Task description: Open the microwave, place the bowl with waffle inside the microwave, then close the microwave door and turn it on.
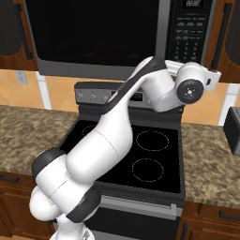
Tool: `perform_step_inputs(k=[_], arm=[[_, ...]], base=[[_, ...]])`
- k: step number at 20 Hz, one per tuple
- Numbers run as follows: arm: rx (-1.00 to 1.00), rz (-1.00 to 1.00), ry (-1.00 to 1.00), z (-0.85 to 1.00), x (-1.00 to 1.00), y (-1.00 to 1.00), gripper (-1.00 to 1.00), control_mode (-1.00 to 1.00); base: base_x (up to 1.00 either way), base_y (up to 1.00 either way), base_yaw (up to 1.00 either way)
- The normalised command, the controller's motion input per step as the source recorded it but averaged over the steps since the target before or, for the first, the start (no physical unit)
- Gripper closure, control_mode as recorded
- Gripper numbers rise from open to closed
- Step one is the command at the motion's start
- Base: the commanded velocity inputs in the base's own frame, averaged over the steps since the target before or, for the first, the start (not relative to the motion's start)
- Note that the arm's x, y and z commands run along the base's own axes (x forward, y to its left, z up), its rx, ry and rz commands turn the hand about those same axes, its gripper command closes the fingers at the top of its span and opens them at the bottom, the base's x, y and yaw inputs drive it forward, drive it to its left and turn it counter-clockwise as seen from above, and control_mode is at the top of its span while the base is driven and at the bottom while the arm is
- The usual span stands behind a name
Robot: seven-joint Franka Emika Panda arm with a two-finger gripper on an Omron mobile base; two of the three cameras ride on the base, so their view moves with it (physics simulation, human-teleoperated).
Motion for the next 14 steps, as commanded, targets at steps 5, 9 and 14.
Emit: perform_step_inputs(k=[5, 9, 14], arm=[[0.00, 0.01, 0.00, 0.00, 0.21, -0.11, -1.00, -1.00], [0.00, 0.01, 0.00, 0.00, 0.15, -0.02, -1.00, -1.00], [0.00, 0.00, 0.01, -0.03, 0.23, 0.00, -1.00, -1.00]], base=[[0.00, 0.00, 0.00], [0.00, 0.00, 0.00], [0.00, 0.00, 0.00]])
